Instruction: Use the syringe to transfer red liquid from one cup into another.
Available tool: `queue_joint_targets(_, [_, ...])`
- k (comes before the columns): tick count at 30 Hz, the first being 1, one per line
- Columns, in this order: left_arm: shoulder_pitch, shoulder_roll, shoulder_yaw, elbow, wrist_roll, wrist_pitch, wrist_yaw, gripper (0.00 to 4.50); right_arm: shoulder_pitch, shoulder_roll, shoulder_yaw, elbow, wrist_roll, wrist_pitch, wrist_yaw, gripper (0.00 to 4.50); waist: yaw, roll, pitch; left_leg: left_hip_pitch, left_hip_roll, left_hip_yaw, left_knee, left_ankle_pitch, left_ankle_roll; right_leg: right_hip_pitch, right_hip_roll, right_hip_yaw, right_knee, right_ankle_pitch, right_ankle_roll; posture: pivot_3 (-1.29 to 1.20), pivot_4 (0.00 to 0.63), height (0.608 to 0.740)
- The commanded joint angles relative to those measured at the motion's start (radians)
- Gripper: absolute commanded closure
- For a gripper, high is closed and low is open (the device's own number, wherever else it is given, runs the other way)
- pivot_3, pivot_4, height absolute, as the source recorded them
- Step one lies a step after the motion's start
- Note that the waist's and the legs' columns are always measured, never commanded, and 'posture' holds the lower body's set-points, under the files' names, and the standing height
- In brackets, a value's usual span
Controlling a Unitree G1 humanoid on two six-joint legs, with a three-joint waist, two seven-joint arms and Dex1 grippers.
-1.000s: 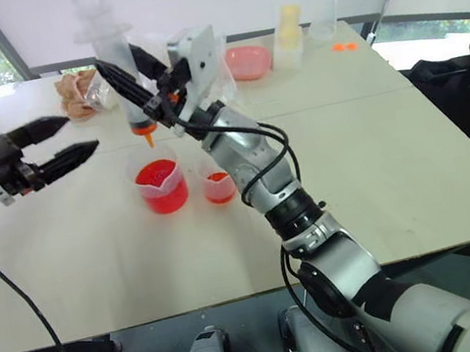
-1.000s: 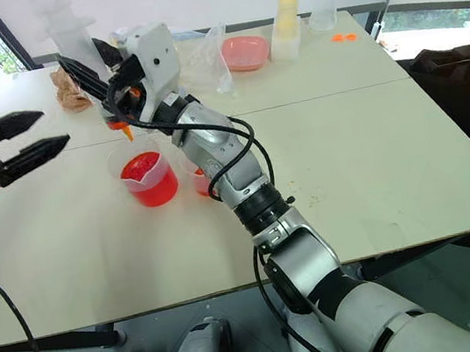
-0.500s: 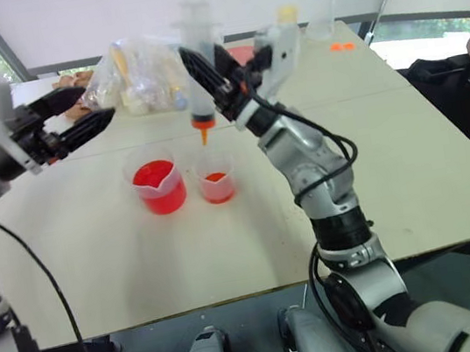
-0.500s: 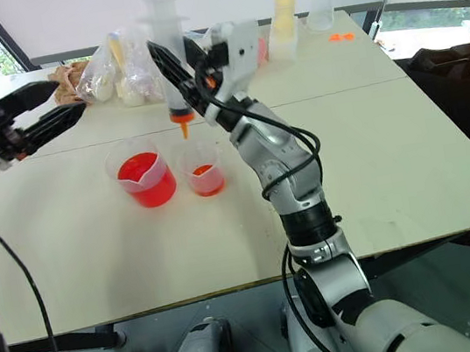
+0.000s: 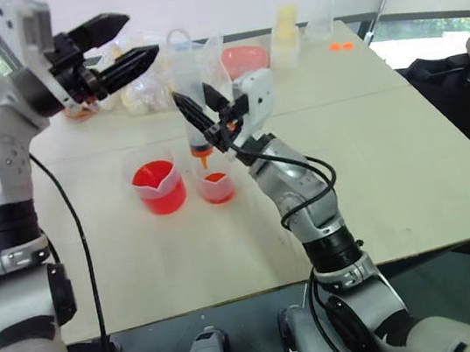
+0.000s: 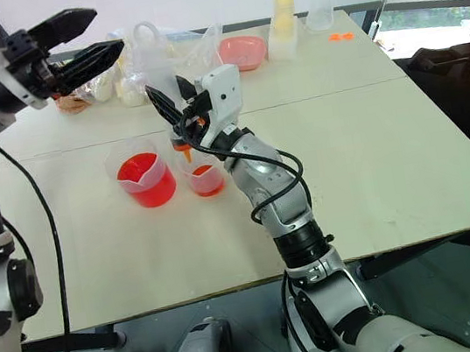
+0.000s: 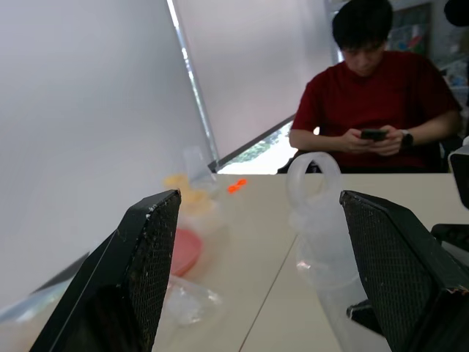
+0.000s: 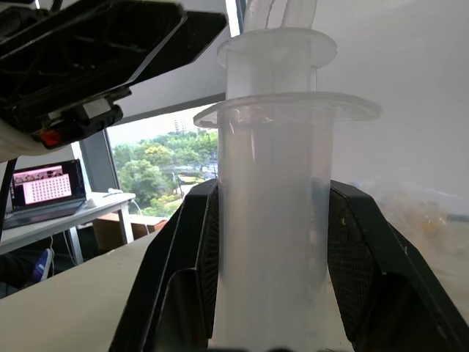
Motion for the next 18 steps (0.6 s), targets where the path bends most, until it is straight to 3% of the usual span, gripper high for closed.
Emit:
queue_joint_targets(1, [-0.050, -0.017, -0.002, 0.021, 0.025, -0.046, -0.002, 0.86, -0.004, 0.019, 0.004, -0.019, -0.009, -0.029, 0.005, 3.02, 0.000, 0.000, 0.000, 0.000, 0.000, 0.000, 0.000, 0.000, 0.000, 0.000, 0.000, 0.000, 0.000, 0.000, 0.000, 0.00, 0.150, 0.740])
queue_joint_targets(15, [-0.112, -0.113, -0.075, 0.194, 0.189, -0.202, 0.025, 0.86, 0.013, 0.026, 0.020, -0.016, -0.066, -0.074, 0.011, 3.02, 0.000, 0.000, 0.000, 0.000, 0.000, 0.000, 0.000, 0.000, 0.000, 0.000, 0.000, 0.000, 0.000, 0.000, 0.000, 0.00, 0.150, 0.740])
queue_joint_targets(18, [-0.117, -0.128, -0.081, 0.198, 0.201, -0.220, 0.023, 1.71, 0.018, 0.026, 0.025, -0.014, -0.077, -0.084, 0.016, 3.02, 0.002, 0.000, 0.000, 0.000, 0.000, 0.000, 0.000, 0.000, 0.000, 0.000, 0.000, 0.000, 0.000, 0.000, 0.000, 0.00, 0.150, 0.740])
